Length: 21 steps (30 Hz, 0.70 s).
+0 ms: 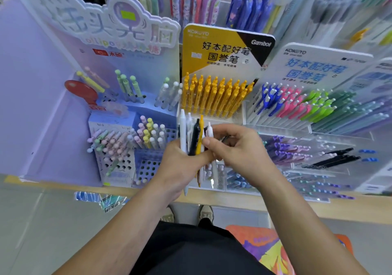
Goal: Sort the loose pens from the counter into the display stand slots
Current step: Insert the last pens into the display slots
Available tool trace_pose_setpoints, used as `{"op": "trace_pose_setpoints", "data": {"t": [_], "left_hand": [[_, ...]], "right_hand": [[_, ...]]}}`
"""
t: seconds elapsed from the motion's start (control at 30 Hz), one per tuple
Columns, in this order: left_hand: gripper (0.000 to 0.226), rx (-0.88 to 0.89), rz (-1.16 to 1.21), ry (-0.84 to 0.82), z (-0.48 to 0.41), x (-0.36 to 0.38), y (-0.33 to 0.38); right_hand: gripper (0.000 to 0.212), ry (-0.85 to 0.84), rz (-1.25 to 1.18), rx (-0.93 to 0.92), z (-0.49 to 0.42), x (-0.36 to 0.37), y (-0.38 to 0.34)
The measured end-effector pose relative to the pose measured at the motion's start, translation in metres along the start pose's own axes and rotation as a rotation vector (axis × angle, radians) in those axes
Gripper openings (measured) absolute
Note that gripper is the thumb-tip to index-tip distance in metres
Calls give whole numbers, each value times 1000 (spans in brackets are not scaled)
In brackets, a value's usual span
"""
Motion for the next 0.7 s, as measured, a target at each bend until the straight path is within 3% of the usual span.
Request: {"op": "trace_pose_setpoints", "data": {"t": [0.1,0.2,0.33,0.5,0.7], "left_hand": [[24,17,-34,-30,-1,10,-1],[20,-24,-50,22,-7,3,-17],[10,-62,-194,69,-8,-16,-43],[14,-172,-362,60,-3,-9,-96],[16,-66,-506,167,-3,14,-98]], "right_hand": [[13,22,-168,48,10,-8,13],[11,192,-246,31,26,-29,23],[9,388,-128,-1,52,-46,40],[10,439,-152,43,83,-37,84],[10,428,-204,64,100,-56,104]]}}
Point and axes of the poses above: each hand's wrist, its own z-axis away from the middle knuckle, its own x-axis out of the palm, y = z × x, the point moved 9 cm from there along -z, towards the middle knuckle, and after that the axes turned 8 degrees about -y, right-handed, at the moved point
